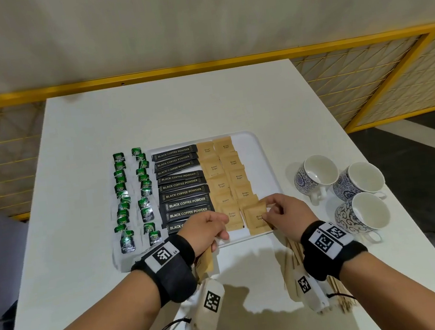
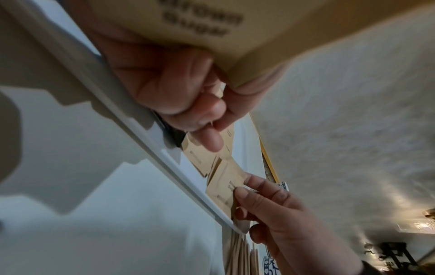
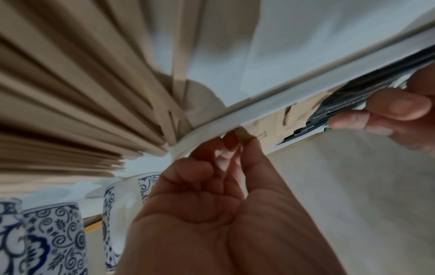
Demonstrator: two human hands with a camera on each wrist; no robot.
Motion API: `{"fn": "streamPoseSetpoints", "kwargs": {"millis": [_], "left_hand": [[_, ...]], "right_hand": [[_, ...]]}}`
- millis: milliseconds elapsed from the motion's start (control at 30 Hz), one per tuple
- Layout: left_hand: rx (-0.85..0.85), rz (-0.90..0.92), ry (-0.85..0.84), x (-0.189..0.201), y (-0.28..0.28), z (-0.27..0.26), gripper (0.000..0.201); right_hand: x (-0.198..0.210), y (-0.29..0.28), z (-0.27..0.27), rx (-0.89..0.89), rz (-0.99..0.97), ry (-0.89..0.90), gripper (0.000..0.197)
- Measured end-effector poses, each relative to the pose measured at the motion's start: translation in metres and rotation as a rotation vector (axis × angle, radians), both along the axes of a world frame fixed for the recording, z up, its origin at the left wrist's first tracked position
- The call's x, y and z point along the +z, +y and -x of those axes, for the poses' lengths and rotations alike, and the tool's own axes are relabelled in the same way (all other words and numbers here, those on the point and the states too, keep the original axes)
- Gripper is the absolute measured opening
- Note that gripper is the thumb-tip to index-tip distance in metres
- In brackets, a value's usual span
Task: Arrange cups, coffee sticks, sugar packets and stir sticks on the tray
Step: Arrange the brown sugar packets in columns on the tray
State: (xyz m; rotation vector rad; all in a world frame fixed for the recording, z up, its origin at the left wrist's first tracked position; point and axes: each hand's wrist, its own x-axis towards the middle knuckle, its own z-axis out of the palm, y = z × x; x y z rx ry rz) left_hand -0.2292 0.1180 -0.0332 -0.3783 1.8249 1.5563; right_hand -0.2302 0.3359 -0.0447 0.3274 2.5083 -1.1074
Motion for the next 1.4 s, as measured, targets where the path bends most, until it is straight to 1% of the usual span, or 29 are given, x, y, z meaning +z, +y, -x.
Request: {"fn": "streamPoseSetpoints", "kwargs": {"millis": [67, 100, 133, 200, 233, 267, 333, 367, 433, 533, 600, 700, 767, 800, 867, 933, 1000, 1100, 1167, 1233, 1267, 1333, 1400], "left_hand": [[0.027, 0.013, 0.032, -0.001, 0.000, 0.001, 0.019], [0.043, 0.024, 0.050, -0.001, 0.000, 0.002, 0.019], [0.059, 0.035, 0.070, -0.001, 0.001, 0.002, 0.019], [0.088, 0.063, 0.109, -0.001, 0.001, 0.003, 0.018], [0.099, 0.079, 0.128, -0.002, 0.000, 0.002, 0.018], [0.108, 0.095, 0.149, -0.003, 0.000, 0.002, 0.018], [0.126, 0.112, 0.186, -0.004, 0.001, 0.001, 0.018], [0.138, 0.115, 0.196, -0.004, 0.001, 0.000, 0.018], [0.165, 0.116, 0.198, -0.004, 0.001, 0.000, 0.017], [0.190, 0.103, 0.191, -0.004, -0.002, 0.001, 0.014], [0.197, 0.085, 0.140, -0.001, -0.008, 0.002, 0.016], [0.173, -0.026, -0.016, 0.006, -0.017, 0.003, 0.024], [0.124, -0.114, -0.090, 0.007, -0.021, 0.000, 0.013], [0.102, -0.155, -0.116, 0.007, -0.023, -0.003, 0.013], [0.088, -0.212, -0.152, 0.006, -0.025, -0.006, 0.018], [0.119, -0.222, -0.153, 0.006, -0.025, -0.008, 0.017], [0.157, -0.215, -0.149, 0.006, -0.023, -0.008, 0.015], [0.193, -0.203, -0.135, 0.004, -0.020, -0.007, 0.020], [0.211, -0.180, -0.132, 0.002, -0.020, -0.006, 0.022], [0.219, -0.173, -0.129, 0.002, -0.018, -0.006, 0.023], [0.224, -0.170, -0.130, 0.002, -0.017, -0.005, 0.024], [0.232, -0.162, -0.123, 0.002, -0.015, -0.005, 0.029], [0.245, -0.162, -0.120, 0.002, -0.014, -0.005, 0.032]], "right_hand": [[0.001, 0.000, 0.000, -0.042, 0.007, 0.013, 0.026], [0.002, 0.000, 0.000, -0.071, 0.010, 0.044, 0.029], [0.007, -0.003, 0.000, -0.085, 0.018, 0.089, 0.027], [0.016, -0.014, -0.004, -0.062, 0.079, 0.124, 0.017], [0.021, -0.022, -0.007, -0.029, 0.133, 0.093, 0.009], [0.025, -0.032, -0.012, 0.029, 0.209, 0.027, 0.004], [0.032, -0.052, -0.021, 0.197, 0.336, -0.104, 0.025], [0.032, -0.061, -0.024, 0.270, 0.353, -0.134, 0.030], [0.033, -0.075, -0.028, 0.348, 0.349, -0.144, 0.033], [0.027, -0.079, -0.029, 0.387, 0.360, -0.178, 0.039], [0.021, -0.073, -0.026, 0.354, 0.378, -0.193, 0.033], [0.011, -0.060, -0.020, 0.218, 0.392, -0.200, 0.024], [0.009, -0.055, -0.018, 0.133, 0.422, -0.188, 0.017], [0.007, -0.054, -0.018, 0.104, 0.437, -0.180, 0.015], [0.006, -0.053, -0.017, 0.081, 0.450, -0.171, 0.014], [0.002, -0.052, -0.018, 0.068, 0.458, -0.162, 0.014], [-0.002, -0.052, -0.018, 0.036, 0.472, -0.133, 0.002], [-0.004, -0.051, -0.019, -0.034, 0.391, -0.019, 0.017], [-0.001, -0.052, -0.020, -0.027, 0.364, 0.034, 0.019], [0.006, -0.056, -0.024, 0.027, 0.406, 0.024, 0.018], [0.010, -0.059, -0.027, 0.072, 0.407, 0.017, 0.023], [0.013, -0.063, -0.030, 0.155, 0.311, 0.042, 0.042], [0.016, -0.066, -0.031, 0.199, 0.216, 0.098, 0.053]]}}
